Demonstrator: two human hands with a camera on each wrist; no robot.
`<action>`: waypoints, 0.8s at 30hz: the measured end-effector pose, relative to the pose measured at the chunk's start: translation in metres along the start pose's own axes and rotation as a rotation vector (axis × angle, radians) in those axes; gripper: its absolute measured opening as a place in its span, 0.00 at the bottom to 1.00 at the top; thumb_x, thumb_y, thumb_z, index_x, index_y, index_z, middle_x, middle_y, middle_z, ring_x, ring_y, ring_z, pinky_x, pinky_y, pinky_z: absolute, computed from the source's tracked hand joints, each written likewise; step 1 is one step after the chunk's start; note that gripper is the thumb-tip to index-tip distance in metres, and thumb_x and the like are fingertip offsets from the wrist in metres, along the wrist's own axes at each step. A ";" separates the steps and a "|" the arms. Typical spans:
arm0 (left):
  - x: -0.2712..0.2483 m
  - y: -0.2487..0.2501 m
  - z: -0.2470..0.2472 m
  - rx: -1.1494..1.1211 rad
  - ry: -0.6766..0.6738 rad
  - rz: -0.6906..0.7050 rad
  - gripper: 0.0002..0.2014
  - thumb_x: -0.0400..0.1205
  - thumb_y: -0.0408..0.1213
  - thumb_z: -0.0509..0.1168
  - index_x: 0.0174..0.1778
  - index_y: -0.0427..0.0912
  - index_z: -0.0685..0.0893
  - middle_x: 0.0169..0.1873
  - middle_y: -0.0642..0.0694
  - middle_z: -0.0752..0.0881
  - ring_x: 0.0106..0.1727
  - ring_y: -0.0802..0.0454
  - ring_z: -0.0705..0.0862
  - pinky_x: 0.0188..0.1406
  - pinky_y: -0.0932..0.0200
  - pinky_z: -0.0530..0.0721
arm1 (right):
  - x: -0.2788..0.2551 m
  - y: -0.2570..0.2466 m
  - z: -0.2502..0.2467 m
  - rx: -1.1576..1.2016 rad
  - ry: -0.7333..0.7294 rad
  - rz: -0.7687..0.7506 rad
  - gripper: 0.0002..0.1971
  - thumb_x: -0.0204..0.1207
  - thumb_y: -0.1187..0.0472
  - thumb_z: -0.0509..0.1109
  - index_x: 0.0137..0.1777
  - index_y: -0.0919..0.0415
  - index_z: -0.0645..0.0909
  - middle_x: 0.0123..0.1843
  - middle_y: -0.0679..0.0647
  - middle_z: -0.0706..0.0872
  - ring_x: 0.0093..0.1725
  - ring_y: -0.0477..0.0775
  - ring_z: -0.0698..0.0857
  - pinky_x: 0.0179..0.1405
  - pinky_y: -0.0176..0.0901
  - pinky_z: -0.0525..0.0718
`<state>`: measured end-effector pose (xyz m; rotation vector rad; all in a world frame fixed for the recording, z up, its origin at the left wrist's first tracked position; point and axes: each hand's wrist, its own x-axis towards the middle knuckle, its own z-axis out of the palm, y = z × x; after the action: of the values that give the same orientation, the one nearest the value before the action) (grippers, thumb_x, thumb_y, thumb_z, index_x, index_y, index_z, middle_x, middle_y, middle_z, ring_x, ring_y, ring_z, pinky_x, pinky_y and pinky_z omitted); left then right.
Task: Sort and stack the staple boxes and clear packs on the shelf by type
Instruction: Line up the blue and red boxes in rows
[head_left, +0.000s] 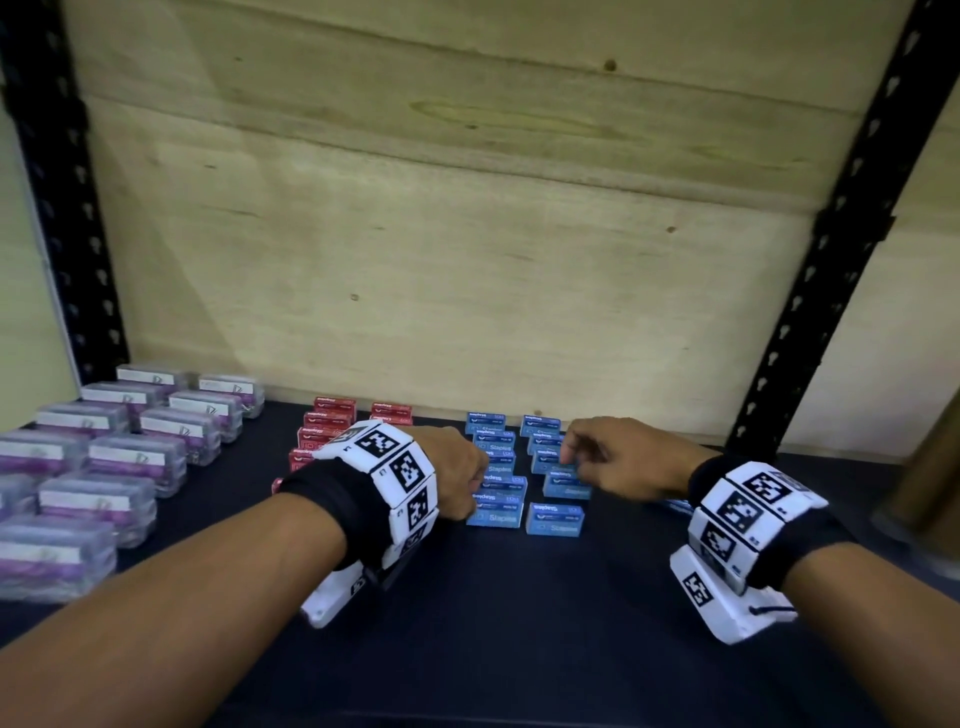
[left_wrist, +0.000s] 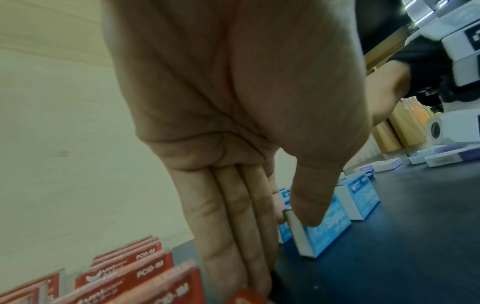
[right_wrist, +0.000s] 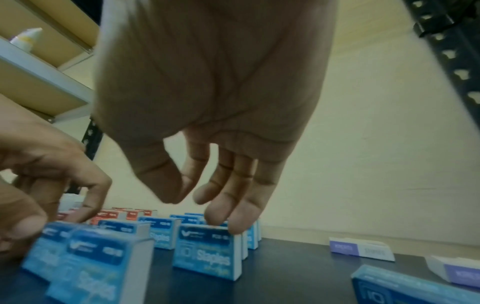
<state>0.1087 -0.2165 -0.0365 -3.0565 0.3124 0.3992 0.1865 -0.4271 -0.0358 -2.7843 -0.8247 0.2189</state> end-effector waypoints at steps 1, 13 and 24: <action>0.000 0.001 0.000 0.011 -0.002 0.007 0.14 0.85 0.45 0.61 0.63 0.43 0.77 0.54 0.48 0.82 0.49 0.51 0.80 0.46 0.59 0.78 | -0.003 -0.003 0.001 0.025 -0.028 -0.023 0.08 0.78 0.59 0.69 0.54 0.48 0.82 0.44 0.42 0.83 0.43 0.43 0.81 0.48 0.37 0.79; -0.001 0.005 0.001 0.020 0.035 0.018 0.13 0.84 0.46 0.63 0.63 0.48 0.77 0.51 0.51 0.81 0.49 0.52 0.78 0.48 0.58 0.74 | -0.009 -0.002 0.009 -0.087 -0.130 0.043 0.12 0.70 0.48 0.79 0.50 0.48 0.83 0.43 0.41 0.84 0.43 0.44 0.82 0.49 0.40 0.81; 0.005 0.008 0.002 0.043 0.035 0.029 0.13 0.85 0.47 0.62 0.62 0.47 0.76 0.45 0.53 0.79 0.47 0.52 0.78 0.46 0.58 0.74 | -0.015 0.004 0.007 -0.097 -0.141 0.050 0.08 0.76 0.50 0.75 0.51 0.48 0.80 0.40 0.41 0.83 0.39 0.41 0.81 0.48 0.38 0.80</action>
<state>0.1115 -0.2253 -0.0403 -3.0235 0.3619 0.3356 0.1740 -0.4373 -0.0425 -2.9094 -0.8186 0.3976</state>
